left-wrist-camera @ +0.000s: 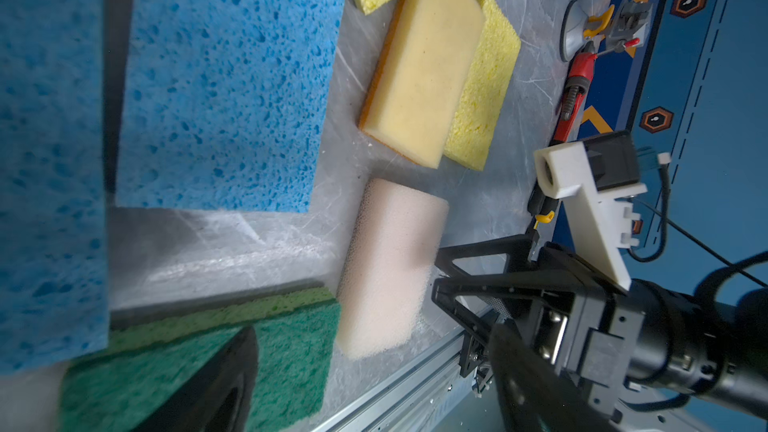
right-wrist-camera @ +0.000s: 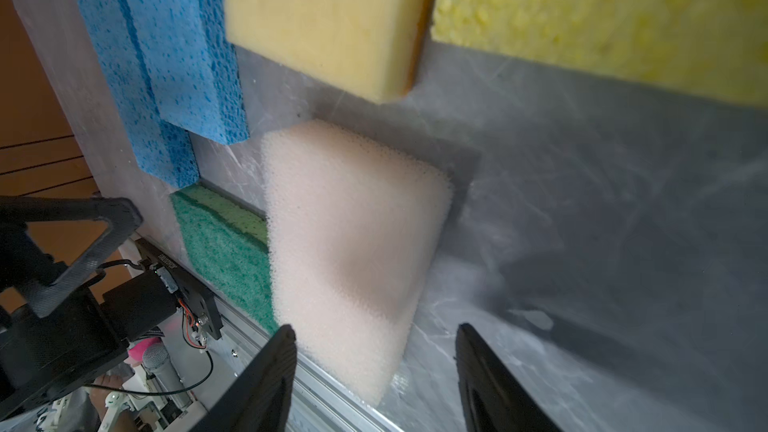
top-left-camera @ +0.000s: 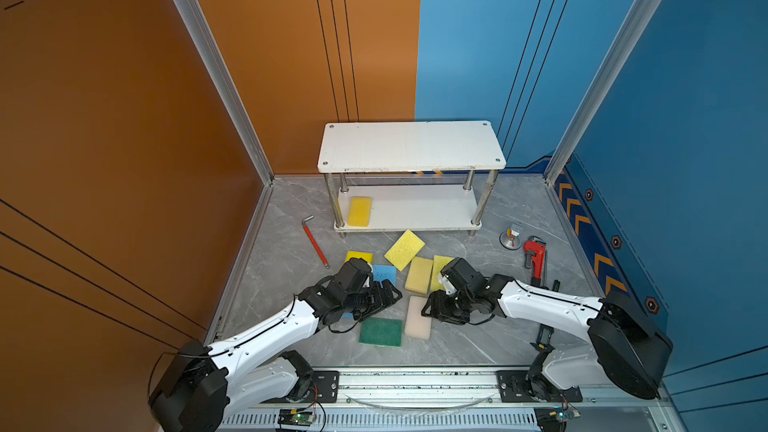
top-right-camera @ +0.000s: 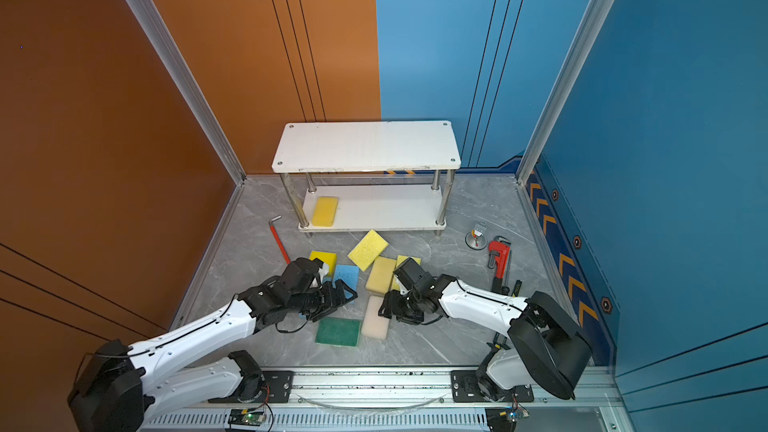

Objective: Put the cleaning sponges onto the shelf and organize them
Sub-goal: 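Lower the right gripper and grasp the white foam sponge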

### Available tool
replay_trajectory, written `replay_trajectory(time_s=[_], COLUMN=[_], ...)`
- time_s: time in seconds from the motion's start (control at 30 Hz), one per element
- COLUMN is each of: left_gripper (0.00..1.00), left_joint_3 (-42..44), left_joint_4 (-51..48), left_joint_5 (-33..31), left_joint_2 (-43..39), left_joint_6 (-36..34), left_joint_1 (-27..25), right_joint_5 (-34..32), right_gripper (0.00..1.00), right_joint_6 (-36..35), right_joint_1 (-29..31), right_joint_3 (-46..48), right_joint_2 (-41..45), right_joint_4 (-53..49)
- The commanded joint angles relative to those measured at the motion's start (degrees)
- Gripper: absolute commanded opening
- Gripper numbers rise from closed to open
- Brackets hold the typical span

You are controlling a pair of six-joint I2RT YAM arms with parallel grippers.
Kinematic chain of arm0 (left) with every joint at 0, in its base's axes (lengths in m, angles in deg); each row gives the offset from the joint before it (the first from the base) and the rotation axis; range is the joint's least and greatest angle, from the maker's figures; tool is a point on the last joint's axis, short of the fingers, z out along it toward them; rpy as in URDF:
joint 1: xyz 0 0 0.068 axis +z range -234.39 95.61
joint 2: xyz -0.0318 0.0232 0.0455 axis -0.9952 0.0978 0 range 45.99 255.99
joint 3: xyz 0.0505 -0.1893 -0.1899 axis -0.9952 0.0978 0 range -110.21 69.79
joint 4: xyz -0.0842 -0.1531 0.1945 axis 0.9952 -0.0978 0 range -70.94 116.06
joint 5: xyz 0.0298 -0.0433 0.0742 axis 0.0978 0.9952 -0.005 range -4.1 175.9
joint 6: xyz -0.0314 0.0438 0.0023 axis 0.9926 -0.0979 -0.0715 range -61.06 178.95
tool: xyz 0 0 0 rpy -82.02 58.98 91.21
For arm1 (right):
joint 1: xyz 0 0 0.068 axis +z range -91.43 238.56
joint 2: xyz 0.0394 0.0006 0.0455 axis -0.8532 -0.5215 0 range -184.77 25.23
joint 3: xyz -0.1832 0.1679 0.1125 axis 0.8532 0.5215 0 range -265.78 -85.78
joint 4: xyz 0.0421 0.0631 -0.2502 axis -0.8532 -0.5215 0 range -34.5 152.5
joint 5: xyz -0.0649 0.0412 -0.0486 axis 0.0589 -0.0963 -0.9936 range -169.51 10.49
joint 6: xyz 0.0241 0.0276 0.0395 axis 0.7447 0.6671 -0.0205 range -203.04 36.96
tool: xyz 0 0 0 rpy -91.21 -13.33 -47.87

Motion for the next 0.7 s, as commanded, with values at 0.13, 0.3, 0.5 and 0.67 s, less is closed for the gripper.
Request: replay_trajectory(time_s=[0.13,0.3,0.5,0.67], left_gripper=[0.88,0.88,0.87,0.88], left_joint_3=[1.7,3.2,4.5,4.4], left_joint_4=[-9.1,-11.7,-12.3,-12.3], left_joint_5=[3.0,3.7,4.1,3.6], left_joint_2=[-7.9,-12.4,-14.6,-14.9], left_joint_6=[-2.9,-2.6,-1.8,-1.9], left_joint_1=[5.4,7.8,8.9,9.1], right_joint_5=[-2.3,-2.3,-3.3,-4.2], right_gripper=[0.54,0.39,0.27,0.21], right_joint_6=[1.1,0.9,0.3,-0.2], right_joint_1=[1.5,1.8,1.8,1.7], right_joint_3=[-2.1,-3.0,-3.4,-2.7], right_joint_2=[-4.7,-6.3,-5.1,-1.9], right_joint_4=[1.5,1.9,1.6,0.9])
